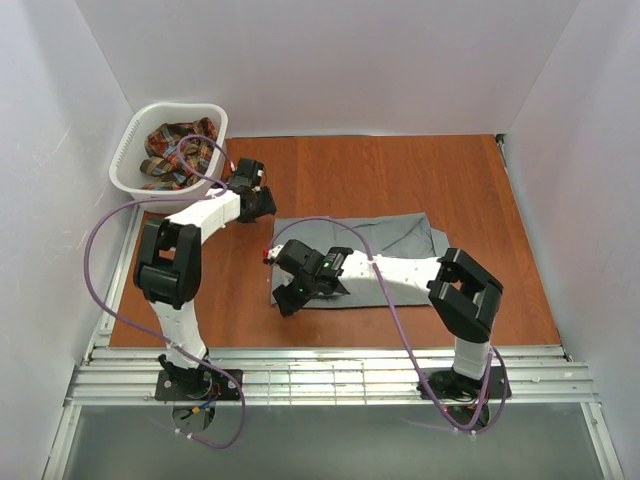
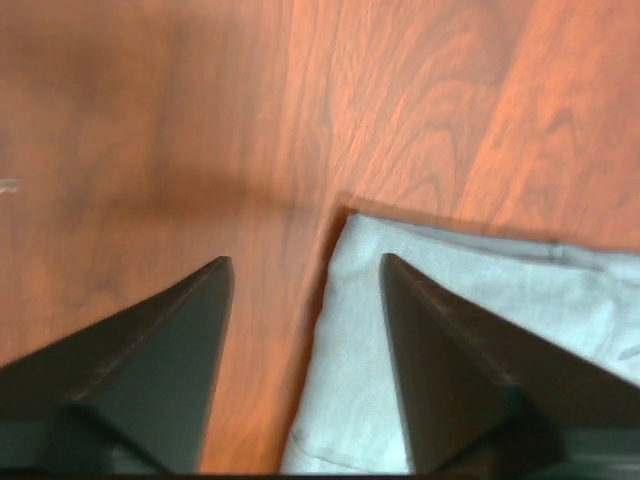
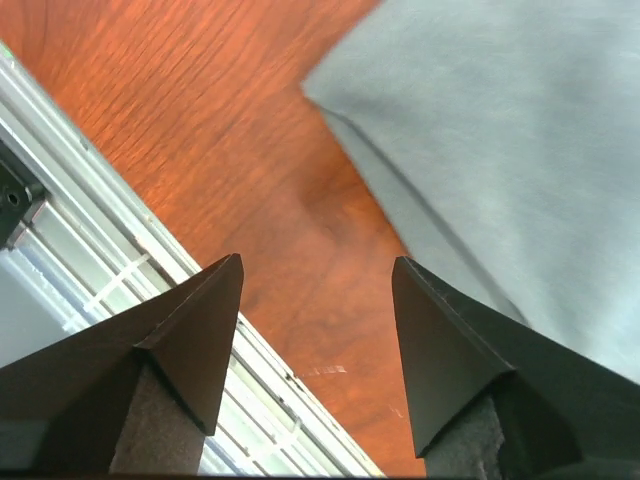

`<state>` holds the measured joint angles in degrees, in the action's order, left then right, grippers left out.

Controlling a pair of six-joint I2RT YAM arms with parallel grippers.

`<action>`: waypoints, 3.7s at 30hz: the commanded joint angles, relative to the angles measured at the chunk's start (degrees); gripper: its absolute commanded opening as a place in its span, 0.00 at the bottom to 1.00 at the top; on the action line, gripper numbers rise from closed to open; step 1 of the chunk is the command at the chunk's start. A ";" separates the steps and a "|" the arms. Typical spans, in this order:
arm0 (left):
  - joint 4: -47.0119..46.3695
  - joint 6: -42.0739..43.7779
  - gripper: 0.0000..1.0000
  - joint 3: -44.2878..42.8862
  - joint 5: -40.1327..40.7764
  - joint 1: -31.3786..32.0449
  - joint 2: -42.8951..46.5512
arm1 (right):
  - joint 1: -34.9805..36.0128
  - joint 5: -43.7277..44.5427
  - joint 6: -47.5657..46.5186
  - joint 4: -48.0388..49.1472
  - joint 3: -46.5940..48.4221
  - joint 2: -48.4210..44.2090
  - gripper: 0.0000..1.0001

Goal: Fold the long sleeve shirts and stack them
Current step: Fold the shirt

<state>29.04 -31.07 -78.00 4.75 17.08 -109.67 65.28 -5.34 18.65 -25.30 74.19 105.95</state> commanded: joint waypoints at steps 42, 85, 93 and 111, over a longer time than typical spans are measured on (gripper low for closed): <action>-0.65 -8.30 0.75 40.21 -13.11 9.02 39.11 | -33.47 -1.25 -5.21 5.52 -21.64 -26.85 0.54; -8.65 30.45 0.60 19.81 11.49 43.74 14.31 | -42.86 -16.98 -0.46 10.71 -13.55 -16.92 0.54; -9.79 30.81 0.50 18.93 13.00 43.91 12.90 | -42.86 -19.09 0.07 12.47 -13.81 -15.34 0.54; -9.88 33.27 0.44 20.43 11.15 44.62 11.32 | -42.86 -21.81 2.35 16.51 -10.47 -9.97 0.54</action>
<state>19.79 1.13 -57.49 14.63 61.47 -97.89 22.57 -25.34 20.05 -11.57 61.82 95.55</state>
